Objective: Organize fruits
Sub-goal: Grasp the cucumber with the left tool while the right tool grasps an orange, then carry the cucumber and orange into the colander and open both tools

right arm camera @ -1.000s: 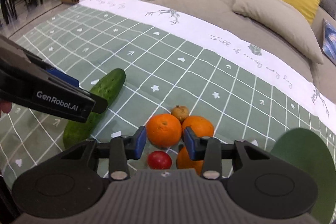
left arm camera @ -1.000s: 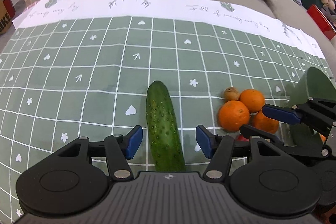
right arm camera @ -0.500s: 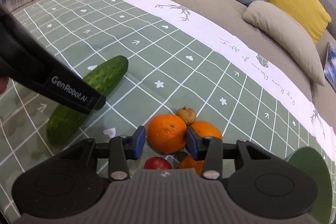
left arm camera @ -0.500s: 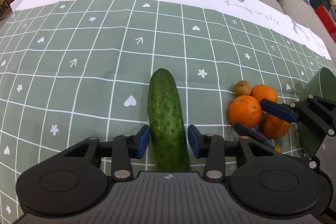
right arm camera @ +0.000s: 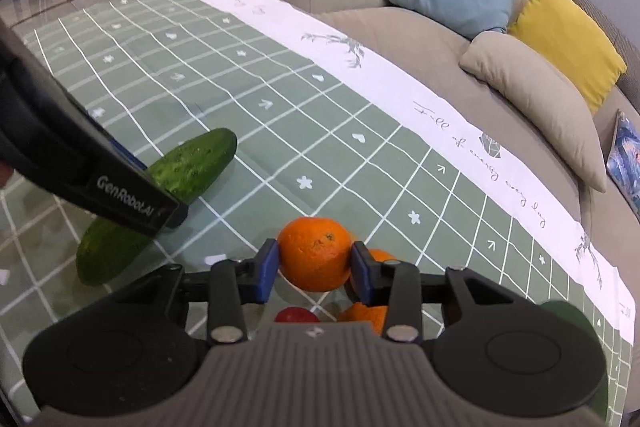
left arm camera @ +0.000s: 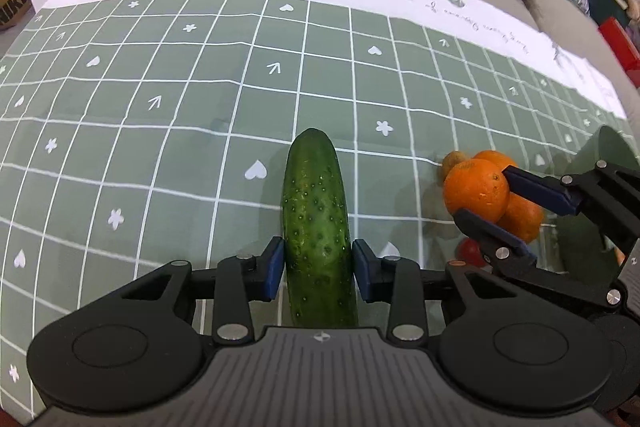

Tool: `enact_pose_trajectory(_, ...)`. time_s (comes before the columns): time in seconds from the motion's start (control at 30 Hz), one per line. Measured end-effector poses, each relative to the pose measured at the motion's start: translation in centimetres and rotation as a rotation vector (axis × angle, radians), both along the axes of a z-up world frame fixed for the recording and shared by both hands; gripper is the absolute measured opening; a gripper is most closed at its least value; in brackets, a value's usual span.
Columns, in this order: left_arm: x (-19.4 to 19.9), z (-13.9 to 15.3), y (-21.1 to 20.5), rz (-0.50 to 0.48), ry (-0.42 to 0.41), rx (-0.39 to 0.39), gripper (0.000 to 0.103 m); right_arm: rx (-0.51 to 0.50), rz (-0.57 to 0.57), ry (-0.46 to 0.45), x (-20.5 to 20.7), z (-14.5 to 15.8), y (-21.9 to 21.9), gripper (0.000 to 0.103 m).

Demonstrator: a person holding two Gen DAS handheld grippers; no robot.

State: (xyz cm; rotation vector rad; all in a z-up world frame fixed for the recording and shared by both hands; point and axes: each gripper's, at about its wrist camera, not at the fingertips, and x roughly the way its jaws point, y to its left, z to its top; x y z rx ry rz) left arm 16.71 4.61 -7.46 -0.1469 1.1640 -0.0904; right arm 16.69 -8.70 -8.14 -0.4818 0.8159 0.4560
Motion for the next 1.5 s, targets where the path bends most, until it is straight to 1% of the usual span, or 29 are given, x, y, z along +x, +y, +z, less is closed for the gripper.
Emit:
enact_pose_trajectory(0.17, -1.7, 1.8, -0.2, -0.004, -0.026, -0.031, 0.04, 0.037, -0.005, -0.014, -2.0, 1.8, -0.5, 0.035)
enact_pose_trajectory(0.27, -2.7, 3.1, -0.6, -0.007, -0.049, -0.063, 0.04, 0.069, -0.018, -0.015, -3.4, 2.8, -1.4, 0.035)
enact_pose_trajectory(0.43, -3.6, 5.3, -2.4, -0.047, -0.079, -0.101, 0.04, 0.12, -0.06, -0.004, -5.3, 4.2, -3.7, 0.035)
enact_pose_trajectory(0.63, -3.5, 7.4, -6.3, -0.124, -0.102, -0.164, 0.04, 0.162, -0.115, -0.01, -6.7, 6.3, -8.0, 0.035)
enact_pose_trajectory(0.8, -2.0, 8.4, -11.0, -0.21, -0.108, -0.194, 0.04, 0.178, -0.184, 0.003, -6.8, 7.5, -13.1, 0.035)
enact_pose_trajectory(0.87, -1.2, 8.7, -13.0, -0.236, -0.101, -0.222, 0.04, 0.176, -0.21, 0.01, -6.7, 7.7, -15.1, 0.035)
enact_pose_trajectory(0.93, -0.5, 8.6, -14.6, -0.254, -0.088, -0.249, 0.04, 0.168, -0.237, 0.024, -6.3, 7.7, -17.1, 0.035)
enact_pose_trajectory(1.03, 0.4, 8.4, -17.4, -0.29, -0.076, -0.25, 0.04, 0.163, -0.268, 0.047, -5.7, 7.4, -19.4, 0.035)
enact_pose_trajectory(1.17, 2.0, 7.3, -20.2, -0.317, -0.026, -0.274, 0.04, 0.147, -0.285, 0.081, -4.7, 6.6, -21.9, 0.035)
enact_pose_trajectory(1.23, 2.2, 6.7, -21.0, -0.331, -0.009, -0.267, 0.04, 0.138, -0.288, 0.104, -4.0, 5.9, -22.8, 0.035)
enact_pose_trajectory(1.4, 3.7, 4.4, -23.3, -0.376, 0.053, -0.198, 0.04, 0.134, -0.281, 0.153, -2.5, 4.3, -24.3, 0.035)
enact_pose_trajectory(1.5, 4.3, 3.3, -24.2, -0.403, 0.104, -0.205, 0.04, 0.114, -0.265, 0.171, -1.4, 3.2, -24.6, 0.035)
